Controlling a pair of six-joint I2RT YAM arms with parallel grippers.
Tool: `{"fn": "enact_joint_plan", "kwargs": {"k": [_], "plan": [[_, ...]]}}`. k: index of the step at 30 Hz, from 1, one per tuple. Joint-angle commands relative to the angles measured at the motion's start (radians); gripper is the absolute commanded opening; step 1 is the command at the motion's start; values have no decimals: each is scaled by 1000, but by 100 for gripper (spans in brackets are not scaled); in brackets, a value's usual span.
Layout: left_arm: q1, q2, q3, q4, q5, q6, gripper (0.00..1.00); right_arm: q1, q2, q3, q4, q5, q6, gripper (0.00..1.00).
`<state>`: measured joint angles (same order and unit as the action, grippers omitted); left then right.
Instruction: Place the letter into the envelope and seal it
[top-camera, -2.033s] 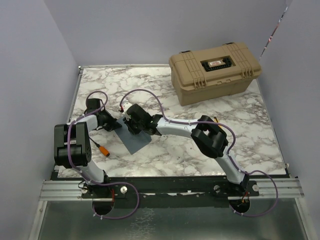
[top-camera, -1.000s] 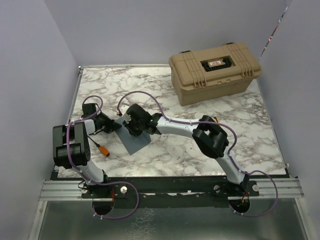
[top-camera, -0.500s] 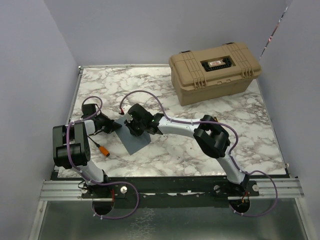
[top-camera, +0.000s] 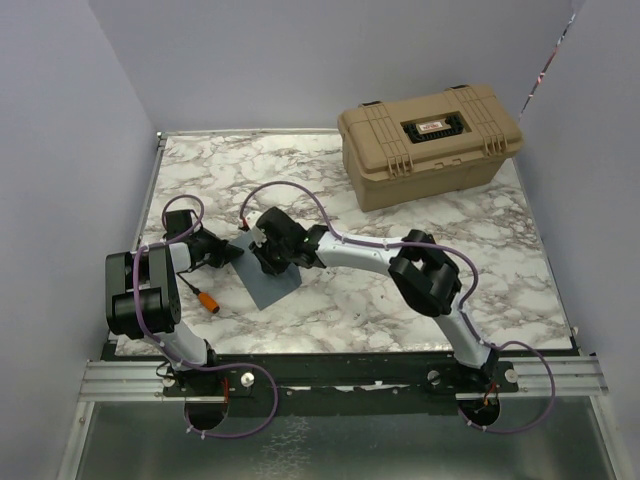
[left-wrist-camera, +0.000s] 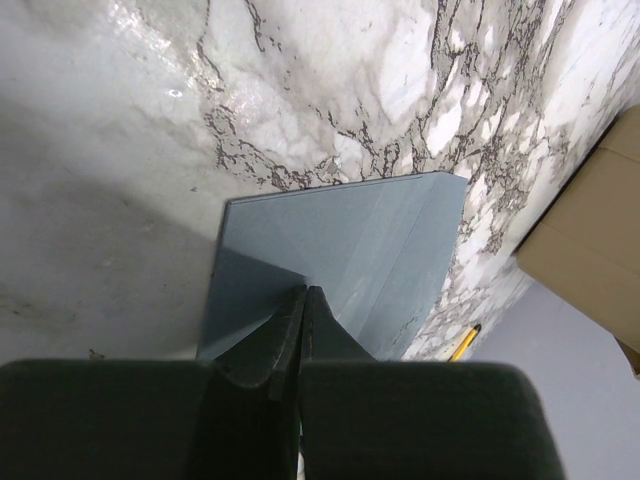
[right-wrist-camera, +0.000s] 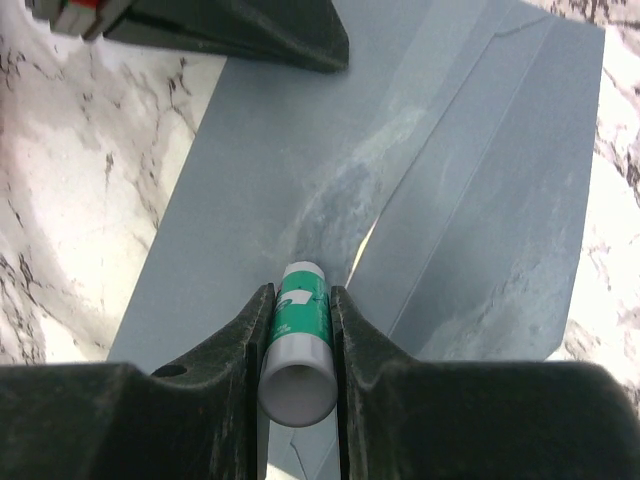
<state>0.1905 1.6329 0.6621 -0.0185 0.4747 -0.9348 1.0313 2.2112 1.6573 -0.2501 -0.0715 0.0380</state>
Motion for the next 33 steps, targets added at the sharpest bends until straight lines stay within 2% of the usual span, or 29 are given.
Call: {"fn": "enact_joint_plan", "kwargs": {"k": [1,4,8,19,24,26,33], "plan": [[-5,58,-71,-143,-144,40,0,-10,121,66,-115,39,30,0],[-6,60,-72,-140,-142,41,0,-13,155,114,-98,47,19,0],[-5,60,-73,-138,-137,40,0,-19,211,209,-165,93,53,0],[-5,64,-65,-132,-143,36,0,10,30,-43,-128,35,53,0],[-5,73,-67,-130,-144,38,0,10,20,-75,-112,79,68,0],[-5,75,-68,-129,-141,39,0,5,57,-41,-112,138,73,0],[-6,54,-72,-129,-128,39,0,-45,213,211,-135,171,62,0]]}}
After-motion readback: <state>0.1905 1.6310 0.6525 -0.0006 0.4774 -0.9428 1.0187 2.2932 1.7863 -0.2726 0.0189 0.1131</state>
